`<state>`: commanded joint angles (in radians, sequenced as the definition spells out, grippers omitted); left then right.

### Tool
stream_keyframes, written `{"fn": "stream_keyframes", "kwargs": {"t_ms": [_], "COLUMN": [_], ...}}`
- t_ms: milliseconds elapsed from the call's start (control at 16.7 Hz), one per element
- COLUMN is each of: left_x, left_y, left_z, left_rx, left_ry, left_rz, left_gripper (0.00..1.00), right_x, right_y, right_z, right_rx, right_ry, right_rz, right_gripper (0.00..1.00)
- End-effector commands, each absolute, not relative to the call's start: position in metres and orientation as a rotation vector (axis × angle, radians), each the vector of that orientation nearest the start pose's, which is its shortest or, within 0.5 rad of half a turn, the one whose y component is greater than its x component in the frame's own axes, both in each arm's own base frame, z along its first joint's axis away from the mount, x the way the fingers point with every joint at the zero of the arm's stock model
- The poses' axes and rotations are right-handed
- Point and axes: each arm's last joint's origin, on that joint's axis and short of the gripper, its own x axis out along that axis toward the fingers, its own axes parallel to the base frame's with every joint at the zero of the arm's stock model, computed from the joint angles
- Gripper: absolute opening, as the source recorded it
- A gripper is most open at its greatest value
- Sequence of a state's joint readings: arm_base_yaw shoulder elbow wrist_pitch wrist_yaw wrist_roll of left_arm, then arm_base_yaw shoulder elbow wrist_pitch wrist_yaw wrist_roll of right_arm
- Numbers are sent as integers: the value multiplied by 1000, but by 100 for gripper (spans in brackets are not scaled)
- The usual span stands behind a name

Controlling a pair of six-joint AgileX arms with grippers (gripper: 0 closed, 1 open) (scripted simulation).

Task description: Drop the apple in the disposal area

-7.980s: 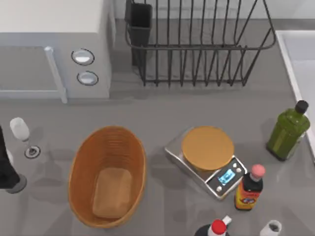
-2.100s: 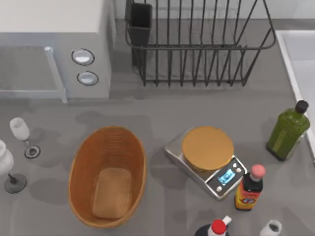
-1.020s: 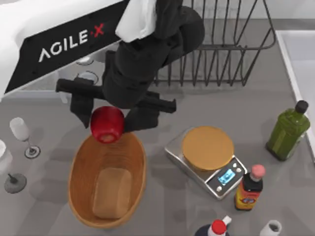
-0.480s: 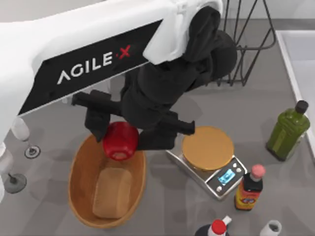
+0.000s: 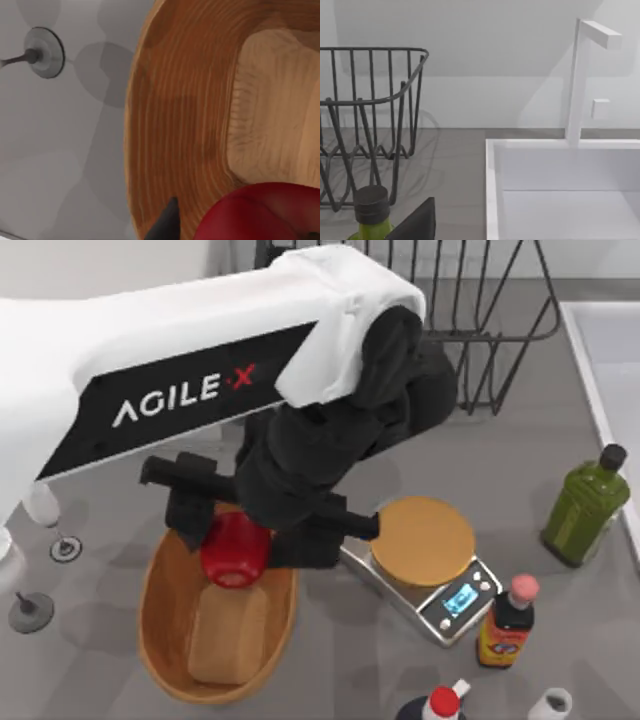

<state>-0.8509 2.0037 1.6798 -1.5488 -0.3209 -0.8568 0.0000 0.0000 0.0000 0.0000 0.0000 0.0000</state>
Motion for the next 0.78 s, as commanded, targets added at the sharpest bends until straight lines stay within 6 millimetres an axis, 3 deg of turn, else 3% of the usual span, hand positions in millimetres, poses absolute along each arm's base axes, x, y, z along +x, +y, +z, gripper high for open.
{"fn": "stream_keyframes", "kwargs": {"t_ms": [240, 540, 780], "left_x": [244, 244, 244], "left_y": [-249, -247, -247], "left_z": [195, 192, 192], "left_rx": [374, 370, 370], "left_ry": [1496, 1493, 1493], "left_rz": [309, 307, 307], "left_gripper": [0, 0, 30], "right_x": [106, 106, 106], "right_y": [-1, -1, -1], "right_z": [160, 160, 160], "right_rx": [0, 0, 0], "right_ry": [0, 0, 0], "right_rz": [0, 0, 0], "right_gripper": [100, 100, 100]}}
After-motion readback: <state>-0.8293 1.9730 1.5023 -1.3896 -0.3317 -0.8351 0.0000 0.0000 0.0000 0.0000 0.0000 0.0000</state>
